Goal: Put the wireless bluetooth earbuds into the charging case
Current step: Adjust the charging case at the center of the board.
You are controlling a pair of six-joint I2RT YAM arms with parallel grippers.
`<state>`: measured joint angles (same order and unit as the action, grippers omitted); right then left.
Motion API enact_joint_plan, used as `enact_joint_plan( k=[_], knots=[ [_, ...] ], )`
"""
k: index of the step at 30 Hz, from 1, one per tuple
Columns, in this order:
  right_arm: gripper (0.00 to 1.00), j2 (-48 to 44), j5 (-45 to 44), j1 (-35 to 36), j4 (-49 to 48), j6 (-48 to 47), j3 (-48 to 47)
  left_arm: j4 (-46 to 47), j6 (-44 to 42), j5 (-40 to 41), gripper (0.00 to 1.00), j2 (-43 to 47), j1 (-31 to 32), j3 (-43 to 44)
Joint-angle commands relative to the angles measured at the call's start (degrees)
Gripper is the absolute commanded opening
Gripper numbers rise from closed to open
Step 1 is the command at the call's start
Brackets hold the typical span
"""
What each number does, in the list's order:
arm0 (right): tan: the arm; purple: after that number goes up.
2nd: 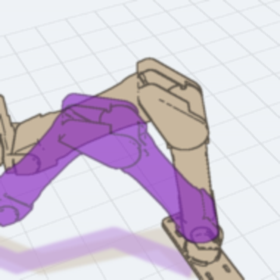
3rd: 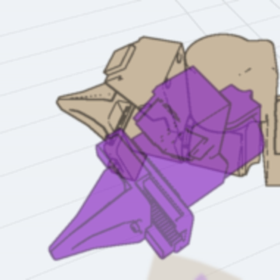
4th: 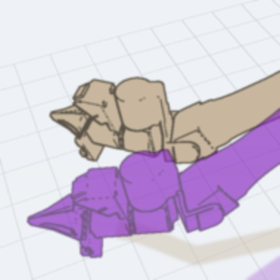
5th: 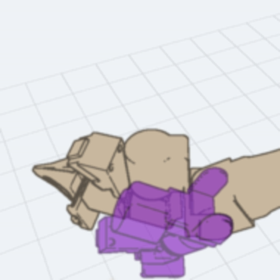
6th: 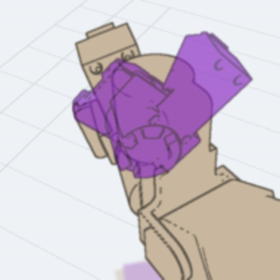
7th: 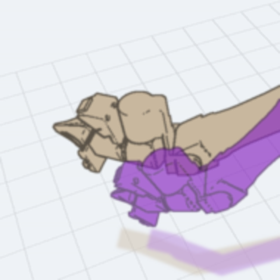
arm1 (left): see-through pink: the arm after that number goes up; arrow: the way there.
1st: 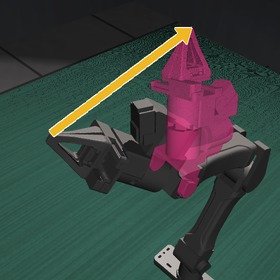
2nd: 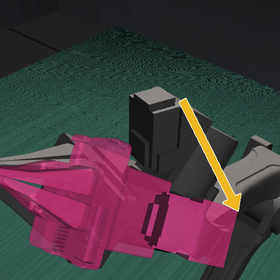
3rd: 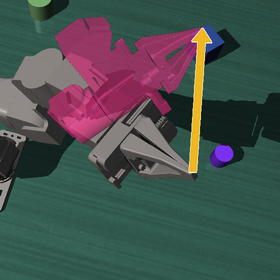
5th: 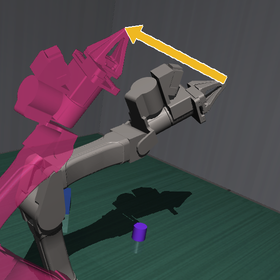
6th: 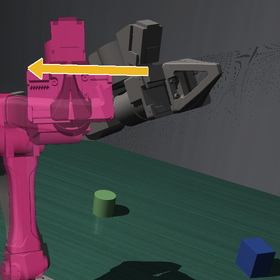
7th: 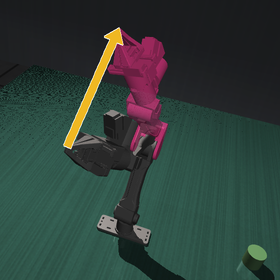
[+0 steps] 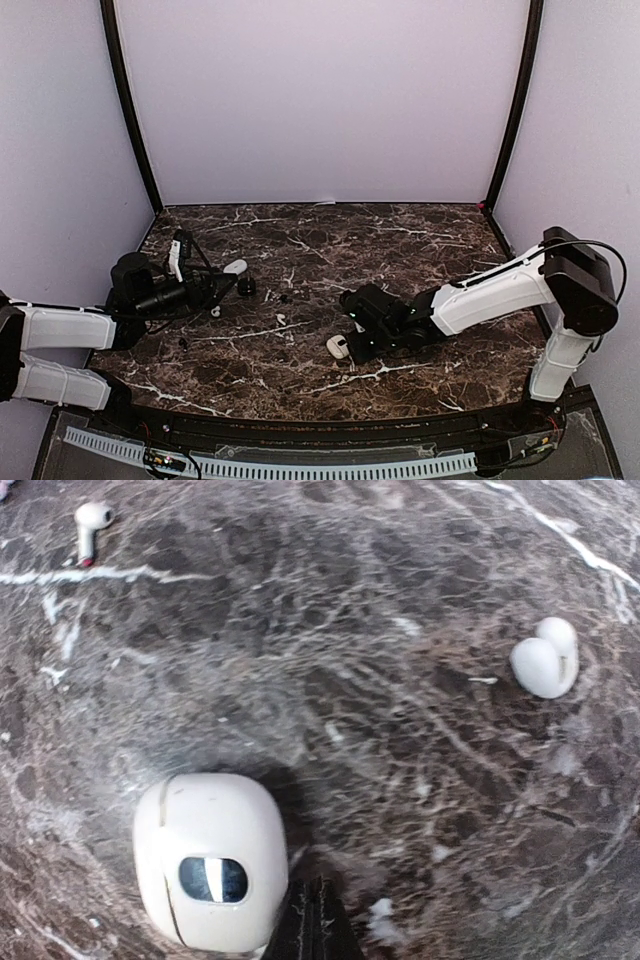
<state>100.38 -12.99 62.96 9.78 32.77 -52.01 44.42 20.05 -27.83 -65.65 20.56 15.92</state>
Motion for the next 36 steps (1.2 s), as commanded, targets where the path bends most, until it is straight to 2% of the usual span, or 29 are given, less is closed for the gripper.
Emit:
enact_joint_plan(
  k=[1,7,13,21,24,28,31,34,36],
  knots=[
    [0.00,0.8,5.5,2.6,-4.7,-0.9,-0.7,0.0,-0.4,-0.2,0.91,0.5,0.4,0.4],
    [0.00,-0.8,7.0,3.1,-6.9,-1.8,0.1,0.0,-0.4,-0.5,0.91,0.2,0.5,0.5],
    [0.00,-3.6,4.0,3.1,-6.1,-2.6,0.9,0.0,-0.4,-0.5,0.91,0.1,0.5,0.5],
    [0.00,-9.9,1.1,2.3,-7.2,-9.6,2.7,0.1,0.0,0.6,0.92,-0.3,0.5,0.5],
    [0.00,-13.6,1.1,0.7,-10.2,-10.7,4.8,0.7,0.5,3.8,0.99,0.4,0.4,-0.3],
    [0.00,-18.6,0.2,-2.5,-16.5,-8.7,10.5,-1.7,2.5,14.4,0.99,3.9,0.4,-1.7],
    [0.00,-22.4,-0.7,-3.8,-21.8,-8.7,14.7,-4.2,7.5,22.5,0.99,6.7,0.4,-3.0],
    [0.00,-25.8,2.2,-3.8,-29.2,-14.0,19.4,-4.6,10.1,23.8,0.99,8.0,0.3,-4.3],
    [0.00,-26.6,2.9,-3.9,-29.8,-16.1,20.8,-3.4,8.3,20.6,0.97,7.9,0.4,-4.7]
  ],
)
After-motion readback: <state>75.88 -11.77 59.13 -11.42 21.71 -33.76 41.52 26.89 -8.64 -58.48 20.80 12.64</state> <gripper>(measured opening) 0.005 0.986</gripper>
